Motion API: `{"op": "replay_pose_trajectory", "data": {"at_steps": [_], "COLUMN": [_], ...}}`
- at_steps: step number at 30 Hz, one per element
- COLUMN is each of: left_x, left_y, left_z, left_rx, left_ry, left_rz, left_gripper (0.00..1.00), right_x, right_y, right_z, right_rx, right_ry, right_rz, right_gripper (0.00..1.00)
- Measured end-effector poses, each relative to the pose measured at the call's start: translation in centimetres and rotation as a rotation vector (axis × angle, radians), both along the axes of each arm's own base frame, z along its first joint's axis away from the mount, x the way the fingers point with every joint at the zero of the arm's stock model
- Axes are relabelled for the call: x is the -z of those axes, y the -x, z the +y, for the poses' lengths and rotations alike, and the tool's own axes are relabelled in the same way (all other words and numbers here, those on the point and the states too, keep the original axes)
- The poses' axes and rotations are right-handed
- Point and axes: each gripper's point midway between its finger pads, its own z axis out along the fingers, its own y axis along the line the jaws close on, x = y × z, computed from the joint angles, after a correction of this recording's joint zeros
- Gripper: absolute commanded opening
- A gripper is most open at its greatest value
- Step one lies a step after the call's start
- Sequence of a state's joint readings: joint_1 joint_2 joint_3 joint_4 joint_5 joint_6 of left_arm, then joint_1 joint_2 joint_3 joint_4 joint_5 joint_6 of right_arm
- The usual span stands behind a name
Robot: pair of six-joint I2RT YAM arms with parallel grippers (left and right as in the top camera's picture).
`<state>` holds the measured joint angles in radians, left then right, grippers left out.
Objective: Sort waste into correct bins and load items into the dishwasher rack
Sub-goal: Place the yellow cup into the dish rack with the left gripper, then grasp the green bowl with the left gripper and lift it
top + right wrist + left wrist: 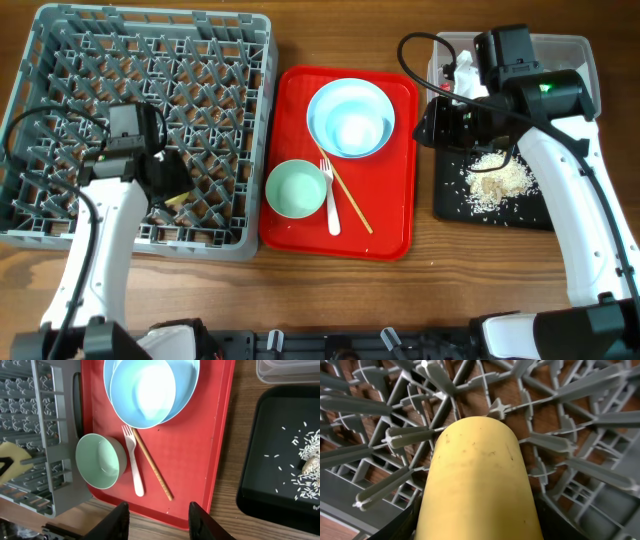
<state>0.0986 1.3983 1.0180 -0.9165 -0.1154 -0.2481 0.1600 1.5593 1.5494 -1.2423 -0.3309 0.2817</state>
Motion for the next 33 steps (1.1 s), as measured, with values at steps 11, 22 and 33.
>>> {"op": "replay_pose_trajectory", "data": {"at_steps": [11, 22, 33], "left_x": [0.0, -9.0, -7.1], "left_y": [-0.6, -7.2, -4.7], "left_z": [0.2, -4.7, -19.1], "left_rx": [-0.005, 0.140, 0.542], "left_ry": [-0.006, 0.214, 0.334], "left_rz": [0.006, -0.375, -0.269], "left_gripper": [1.00, 1.00, 1.00], "right_x": [0.1, 0.5, -0.1], "right_y": [0.2, -0.1, -0.4], "right_z": [-0.1, -4.0, -6.9], "right_rx": [0.000, 0.095, 0.179], "right_ry": [0.004, 0.074, 0.080], "right_rz": [0.010, 0.021, 0.002], "right_gripper": [0.47, 1.00, 1.00]}}
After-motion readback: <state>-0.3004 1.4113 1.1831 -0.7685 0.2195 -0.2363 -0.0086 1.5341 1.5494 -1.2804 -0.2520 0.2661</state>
